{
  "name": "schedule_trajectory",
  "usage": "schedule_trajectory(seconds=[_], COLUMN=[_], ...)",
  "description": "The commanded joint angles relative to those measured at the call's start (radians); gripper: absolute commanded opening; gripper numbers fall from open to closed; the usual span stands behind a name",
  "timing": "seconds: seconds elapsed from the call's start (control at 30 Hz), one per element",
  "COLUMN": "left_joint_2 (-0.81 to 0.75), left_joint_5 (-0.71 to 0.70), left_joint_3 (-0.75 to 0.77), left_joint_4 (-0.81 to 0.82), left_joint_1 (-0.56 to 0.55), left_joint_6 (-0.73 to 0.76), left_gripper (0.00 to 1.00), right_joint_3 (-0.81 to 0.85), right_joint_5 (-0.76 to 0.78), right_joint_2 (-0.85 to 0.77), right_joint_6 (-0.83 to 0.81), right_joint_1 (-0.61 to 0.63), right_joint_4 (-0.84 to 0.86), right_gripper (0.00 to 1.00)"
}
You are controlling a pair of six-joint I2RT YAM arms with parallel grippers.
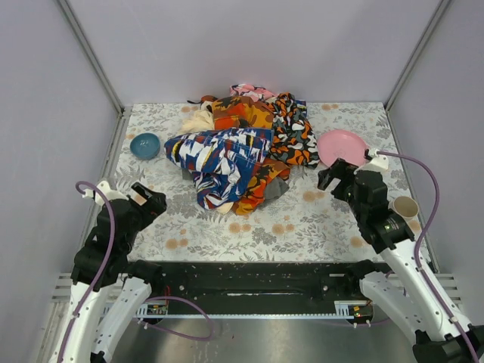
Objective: Pick out a specific cloth from the pile
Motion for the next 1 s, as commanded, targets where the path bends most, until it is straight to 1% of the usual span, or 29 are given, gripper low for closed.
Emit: schedule_trajectory(seconds=[0.0, 0.13, 0.23, 0.33, 0.4, 0.43, 0.5, 0.63, 0.7, 0.77, 0.8, 0.83, 0.9, 0.93, 0.97], left_joint_2=[0.039, 0.045, 0.021, 0.002, 0.001, 0.004, 0.011, 0.021, 0.019, 0.021, 0.022, 0.024, 0.027, 0.028, 0.031], left_joint_5=[-0.025, -0.026, -0.031, -0.028, -0.025, -0.023, -0.012, 0.023, 0.055, 0.078, 0.084, 0.089, 0.101, 0.109, 0.115], left_joint_3=[0.050, 0.083, 0.073, 0.055, 0.046, 0.044, 0.049, 0.023, -0.006, -0.034, -0.048, -0.058, -0.075, -0.085, -0.092], left_joint_4=[-0.014, -0.034, -0.039, -0.040, -0.040, -0.037, -0.034, -0.008, 0.030, 0.062, 0.076, 0.087, 0.115, 0.128, 0.138], left_joint_1=[-0.002, -0.002, 0.001, -0.002, -0.002, 0.000, 0.000, 0.000, 0.000, 0.000, -0.002, -0.002, 0.000, 0.000, 0.000], left_joint_6=[0.012, 0.015, 0.006, -0.002, -0.005, -0.004, 0.009, 0.021, 0.027, 0.032, 0.035, 0.035, 0.032, 0.032, 0.033], left_gripper=[0.99, 0.99, 0.99, 0.99, 0.99, 0.99, 0.99, 0.99, 0.99, 0.99, 0.99, 0.99, 0.99, 0.99, 0.99], right_joint_3=[-0.018, -0.076, -0.117, -0.136, -0.148, -0.154, -0.148, -0.076, -0.027, 0.025, 0.052, 0.080, 0.132, 0.163, 0.201], right_joint_5=[0.000, -0.084, -0.134, -0.178, -0.247, -0.273, -0.385, -0.589, -0.629, -0.593, -0.516, -0.414, -0.256, -0.209, -0.168], right_joint_2=[-0.075, -0.147, -0.198, -0.220, -0.214, -0.201, -0.162, -0.022, 0.061, 0.140, 0.182, 0.219, 0.312, 0.372, 0.439], right_joint_6=[-0.040, -0.091, -0.116, -0.135, -0.148, -0.149, -0.146, -0.152, -0.148, -0.168, -0.189, -0.236, -0.289, -0.292, -0.280], right_joint_1=[-0.001, -0.003, -0.001, -0.001, 0.000, -0.001, -0.001, 0.000, 0.009, 0.072, 0.128, 0.210, 0.352, 0.409, 0.433], right_joint_4=[0.037, 0.124, 0.183, 0.213, 0.246, 0.270, 0.301, 0.310, 0.298, 0.277, 0.255, 0.237, 0.221, 0.221, 0.217], right_gripper=[0.99, 0.99, 0.99, 0.99, 0.99, 0.99, 0.99, 0.99, 0.99, 0.99, 0.99, 0.99, 0.99, 0.99, 0.99])
